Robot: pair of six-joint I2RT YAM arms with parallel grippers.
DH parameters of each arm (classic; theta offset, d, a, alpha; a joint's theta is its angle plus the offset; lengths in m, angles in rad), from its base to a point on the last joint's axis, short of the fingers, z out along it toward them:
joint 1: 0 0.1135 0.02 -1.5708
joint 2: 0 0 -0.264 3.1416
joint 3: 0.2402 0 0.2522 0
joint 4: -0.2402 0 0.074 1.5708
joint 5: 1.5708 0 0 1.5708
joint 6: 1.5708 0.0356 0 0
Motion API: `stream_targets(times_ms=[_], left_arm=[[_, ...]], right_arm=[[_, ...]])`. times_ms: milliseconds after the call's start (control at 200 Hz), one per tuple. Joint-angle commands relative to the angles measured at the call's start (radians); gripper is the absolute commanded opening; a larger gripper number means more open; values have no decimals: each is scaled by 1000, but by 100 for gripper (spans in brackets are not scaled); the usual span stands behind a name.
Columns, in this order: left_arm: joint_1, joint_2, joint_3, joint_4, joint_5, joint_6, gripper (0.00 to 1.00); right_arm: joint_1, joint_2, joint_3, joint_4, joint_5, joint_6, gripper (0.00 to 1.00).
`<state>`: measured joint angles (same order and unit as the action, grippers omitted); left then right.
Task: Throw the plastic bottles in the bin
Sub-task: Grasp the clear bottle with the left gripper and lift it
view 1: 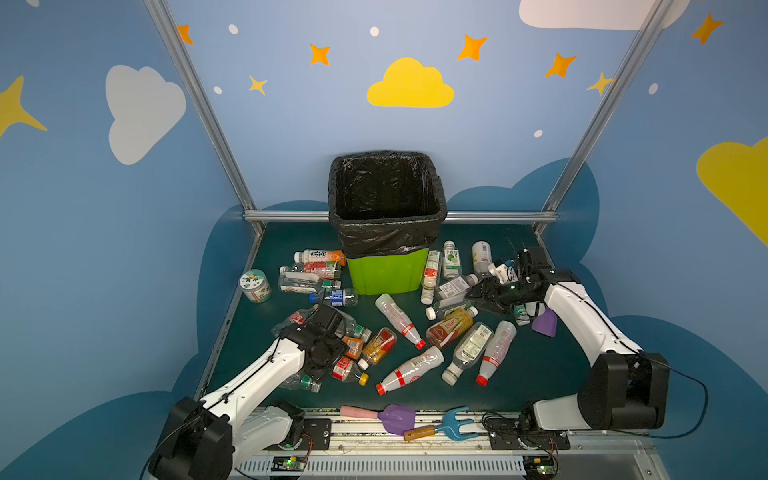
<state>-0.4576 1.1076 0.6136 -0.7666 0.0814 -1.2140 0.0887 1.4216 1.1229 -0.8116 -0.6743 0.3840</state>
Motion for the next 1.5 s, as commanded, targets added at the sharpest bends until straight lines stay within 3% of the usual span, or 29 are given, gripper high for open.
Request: stream_targets(times_ms=[0,160,370,506,596,686,716,796,846,1171,1367,1492], left_arm=[[-11,19,19,22,-16,-12,77],[-16,34,-7,58,-15,-17,75],[-17,12,-19,71,-35,-10,61],[-18,14,-35,91,-31,-13,61],[-19,22,-37,102,-32,-8,68],[-18,33,-35,114,-31,2,65],[-17,34,-34,117,-29,5,62],[-17,29,-27,115,-33,11,39],[-17,21,-20,106,-38,16,35],[-1,-147,88,-72,-95,36,37],[33,-319,222,-233,-202,59,38],[54,-395,364,-287,-289,112,45]], right_arm=[[-1,-3,6,-2,-15,-3,57],[-2,-9,1,-3,-9,-2,57],[-2,-21,-2,-14,7,-6,57],[-4,-27,-6,-21,13,-9,57],[-6,-34,-10,-23,20,-9,57],[-6,-40,-10,-29,25,-8,57],[-6,-42,-9,-30,27,-8,57],[-7,-51,-8,-34,34,-7,57],[-8,-56,-6,-38,39,-6,57],[-9,-70,5,-44,54,0,57],[-11,-69,21,-45,60,1,57],[-11,-79,26,-42,71,2,57]])
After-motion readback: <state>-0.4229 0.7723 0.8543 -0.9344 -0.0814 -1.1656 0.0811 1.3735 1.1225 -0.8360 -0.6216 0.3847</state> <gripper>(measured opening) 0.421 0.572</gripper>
